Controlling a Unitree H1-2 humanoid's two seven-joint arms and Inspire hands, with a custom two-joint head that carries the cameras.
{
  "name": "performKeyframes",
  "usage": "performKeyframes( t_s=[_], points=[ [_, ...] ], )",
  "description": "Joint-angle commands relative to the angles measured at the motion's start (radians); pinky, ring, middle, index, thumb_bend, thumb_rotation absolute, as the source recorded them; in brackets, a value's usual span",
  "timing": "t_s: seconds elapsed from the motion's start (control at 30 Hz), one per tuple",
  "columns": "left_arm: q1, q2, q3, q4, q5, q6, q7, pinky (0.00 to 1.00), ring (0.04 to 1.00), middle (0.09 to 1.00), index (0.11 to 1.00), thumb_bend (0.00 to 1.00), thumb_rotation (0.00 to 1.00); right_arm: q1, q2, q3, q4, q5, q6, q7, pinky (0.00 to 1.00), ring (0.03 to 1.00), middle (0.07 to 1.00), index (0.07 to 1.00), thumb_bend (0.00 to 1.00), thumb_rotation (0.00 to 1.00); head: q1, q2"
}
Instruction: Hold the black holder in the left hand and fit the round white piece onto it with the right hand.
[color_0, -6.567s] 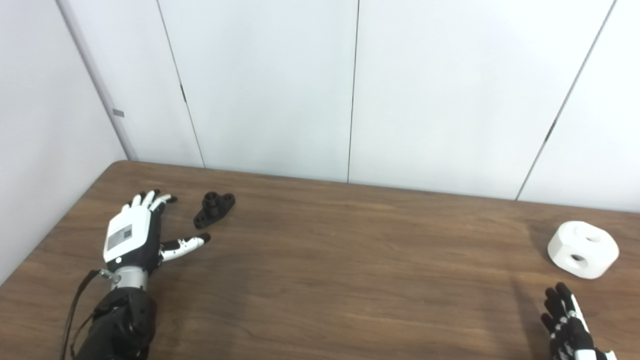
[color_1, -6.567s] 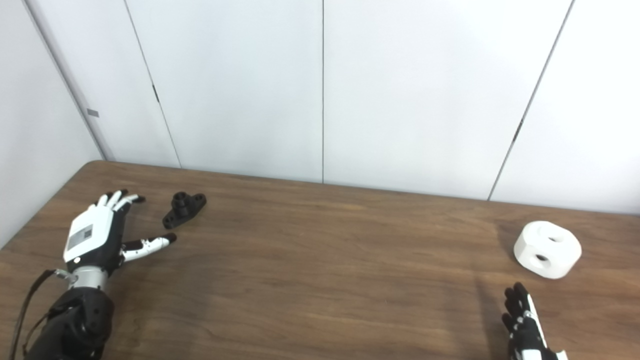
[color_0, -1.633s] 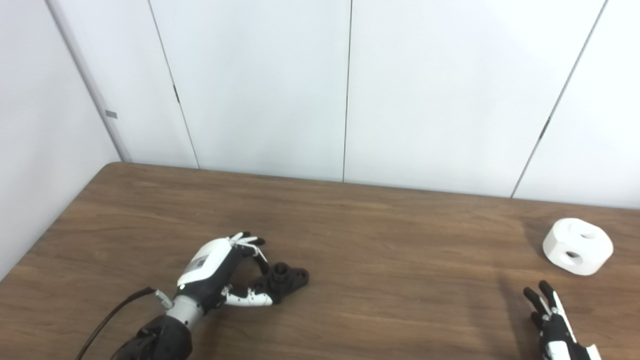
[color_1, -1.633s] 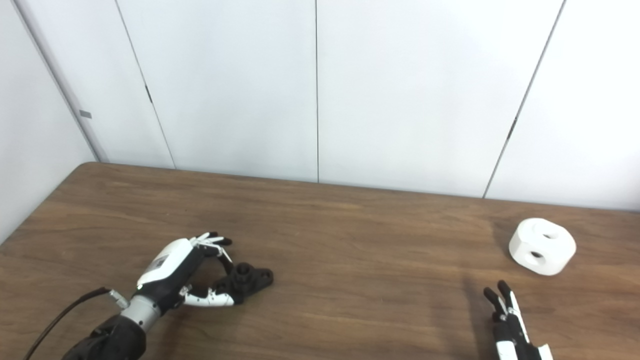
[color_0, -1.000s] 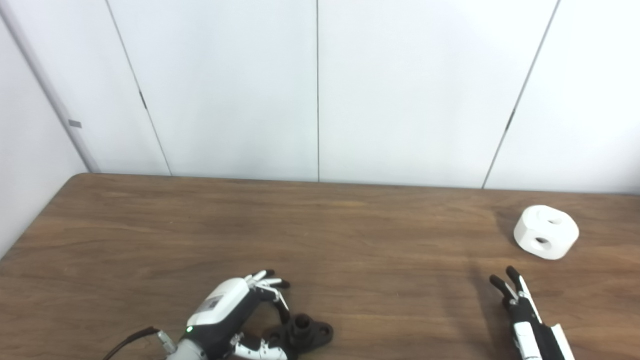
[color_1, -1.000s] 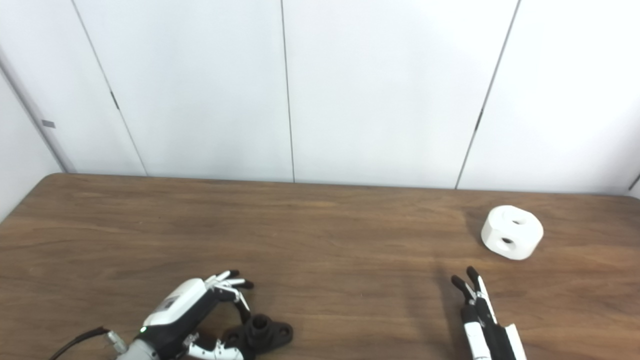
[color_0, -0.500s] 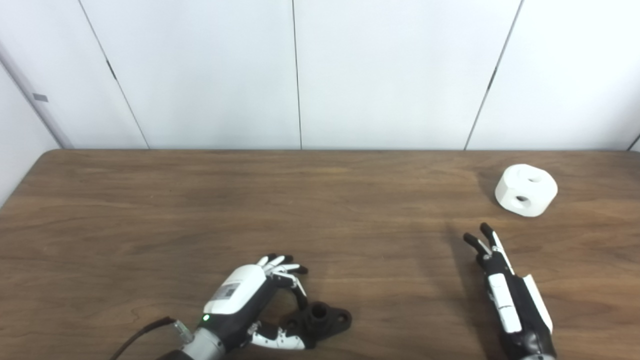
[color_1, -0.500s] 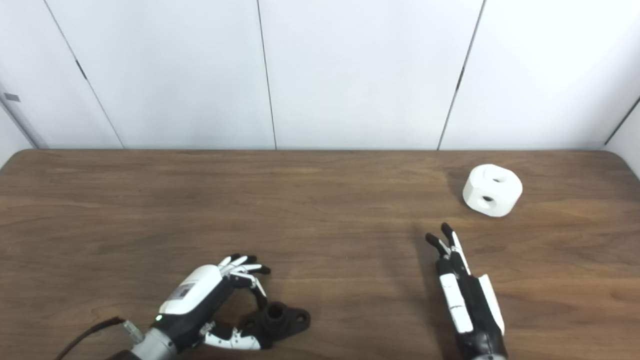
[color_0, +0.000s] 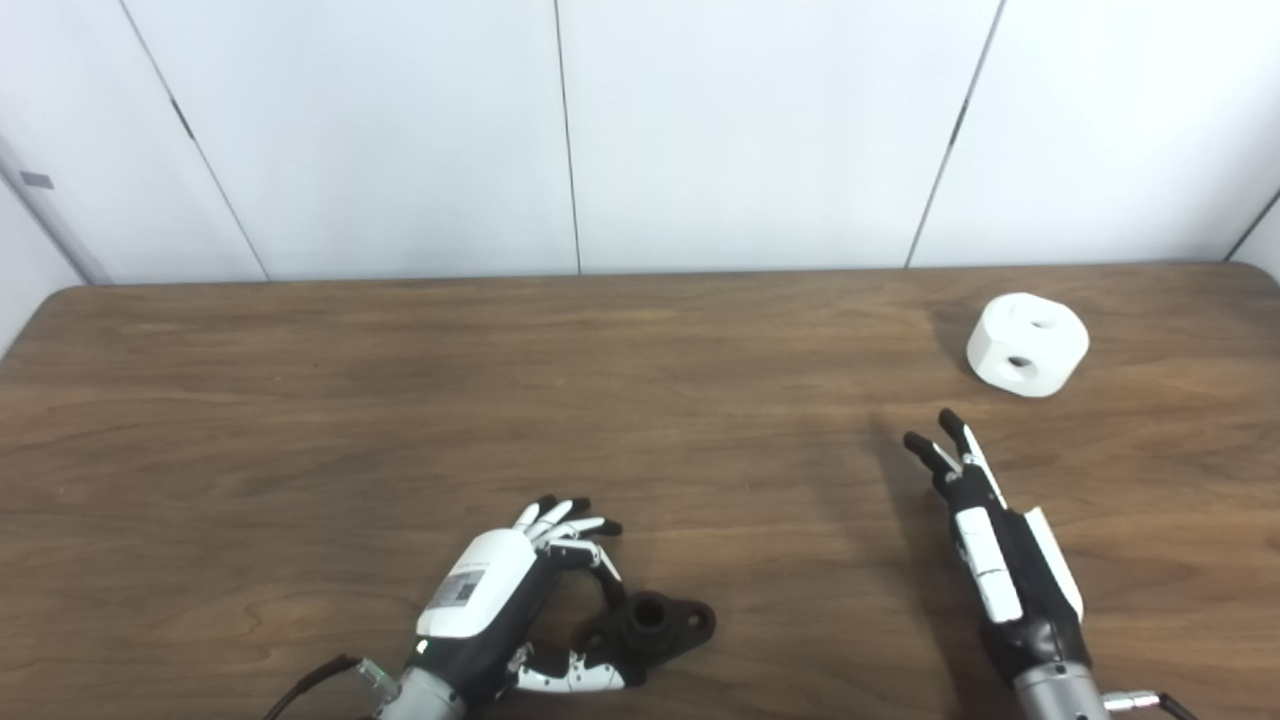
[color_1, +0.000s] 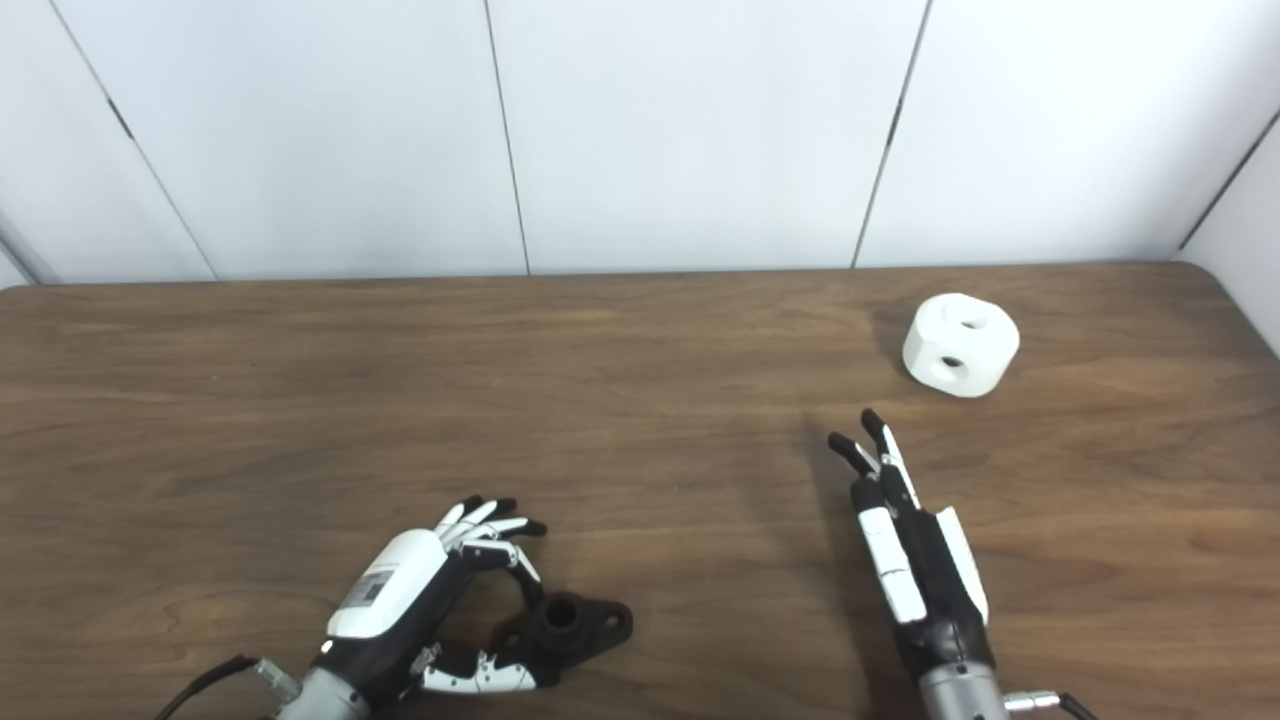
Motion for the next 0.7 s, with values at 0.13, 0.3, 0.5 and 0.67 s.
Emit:
performKeyframes(
  t_s=[0.13, 0.3, 0.5, 0.67],
  points=[
    [0.016, -0.014, -0.001, 0.052, -0.003, -0.056, 0.047, 1.00, 0.954, 0.847, 0.485, 0.52, 0.05, 0.143, 0.000, -0.004, -0.110, -0.154, 0.006, -0.038, 0.97, 0.942, 0.919, 1.000, 0.50, 0.78, -0.019, 0.001],
    [0.010, -0.017, -0.002, 0.066, -0.005, -0.070, 0.054, 1.00, 0.951, 0.843, 0.485, 0.52, 0.05, 0.130, -0.011, -0.036, -0.176, -0.195, 0.052, -0.032, 0.99, 0.945, 0.927, 1.000, 0.48, 0.67, -0.043, 0.000],
    [0.005, -0.015, 0.000, 0.079, -0.004, -0.075, 0.053, 1.00, 0.952, 0.841, 0.485, 0.52, 0.05, 0.072, -0.050, -0.112, -0.241, -0.269, 0.109, -0.027, 0.99, 0.950, 0.925, 1.000, 0.54, 0.55, -0.101, -0.011],
    [0.005, -0.010, 0.008, 0.100, -0.015, -0.101, 0.062, 1.00, 0.943, 0.836, 0.485, 0.52, 0.05, 0.004, -0.084, -0.166, -0.262, -0.368, 0.178, -0.015, 0.97, 0.950, 0.941, 1.000, 0.62, 0.49, -0.133, -0.021]
  ],
)
